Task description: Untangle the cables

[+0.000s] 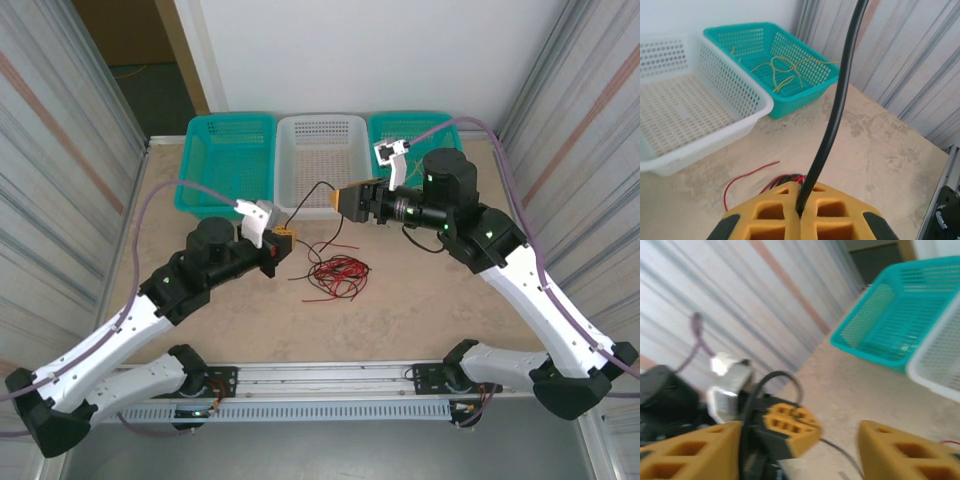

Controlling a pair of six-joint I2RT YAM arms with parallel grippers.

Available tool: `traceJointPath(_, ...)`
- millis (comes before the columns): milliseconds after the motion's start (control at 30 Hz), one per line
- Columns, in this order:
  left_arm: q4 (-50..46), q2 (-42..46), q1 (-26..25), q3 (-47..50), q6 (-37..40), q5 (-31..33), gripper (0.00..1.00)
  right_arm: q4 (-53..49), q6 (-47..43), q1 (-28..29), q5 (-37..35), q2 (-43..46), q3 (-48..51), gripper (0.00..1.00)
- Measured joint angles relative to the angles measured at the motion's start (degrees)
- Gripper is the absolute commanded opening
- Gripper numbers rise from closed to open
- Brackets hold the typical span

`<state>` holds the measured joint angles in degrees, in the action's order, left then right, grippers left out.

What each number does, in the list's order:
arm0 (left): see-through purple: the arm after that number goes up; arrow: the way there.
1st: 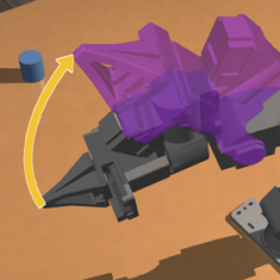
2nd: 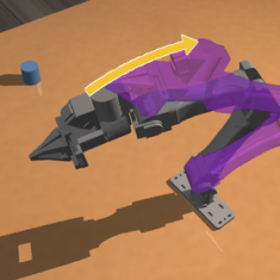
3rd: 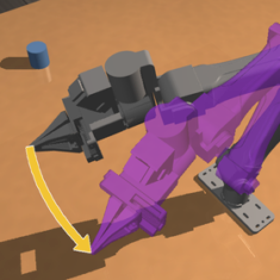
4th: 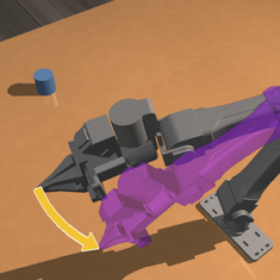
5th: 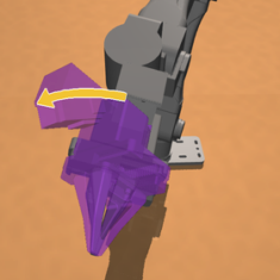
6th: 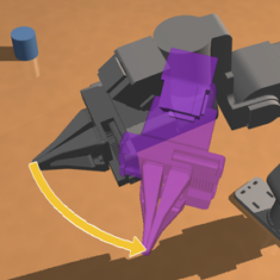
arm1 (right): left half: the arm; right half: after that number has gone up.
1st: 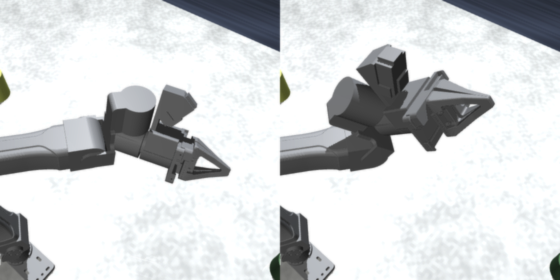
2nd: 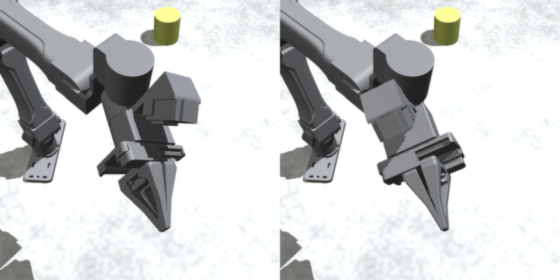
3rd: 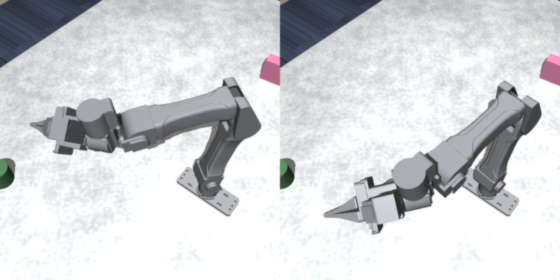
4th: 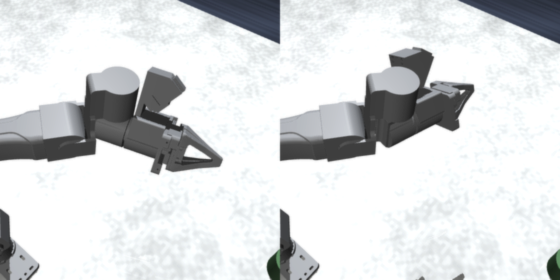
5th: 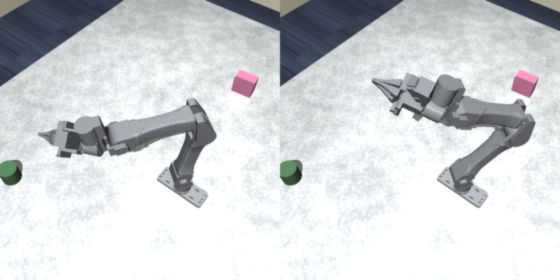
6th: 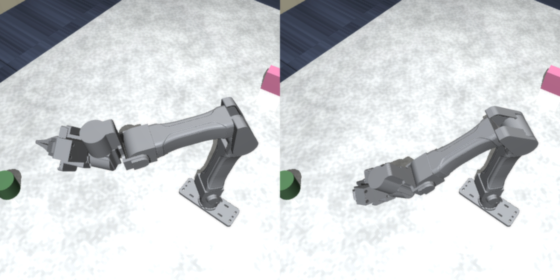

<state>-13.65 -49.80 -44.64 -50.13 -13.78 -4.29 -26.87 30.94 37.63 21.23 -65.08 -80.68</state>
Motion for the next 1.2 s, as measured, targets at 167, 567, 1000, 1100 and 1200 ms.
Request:
traceJointPath(167,-8.13,1.66,1.46,-0.94,-3.91,3.15,0.00,-4.35,0.22,-4.94,-5.75,-0.46,1.44,0.73)
traceJointPath(567,-20.04,-14.23,25.46,-25.77,-12.52,-3.48,0.00,-10.19,1.07,-13.81,-2.54,-4.28,-2.01,0.69)
traceJointPath(1000,-22.43,-54.29,39.71,-59.80,-14.03,-5.22,0.55,-10.97,1.44,-15.54,3.02,-7.17,3.58,0.65)
traceJointPath(1100,-24.57,-57.99,39.50,-59.60,-15.47,-4.44,0.61,-11.50,1.42,-16.81,3.10,-5.18,8.13,0.65)
traceJointPath(1200,-25.99,-57.57,38.62,-57.00,-16.52,-2.75,0.62,-12.61,1.42,-17.97,3.15,-2.91,11.37,0.65)
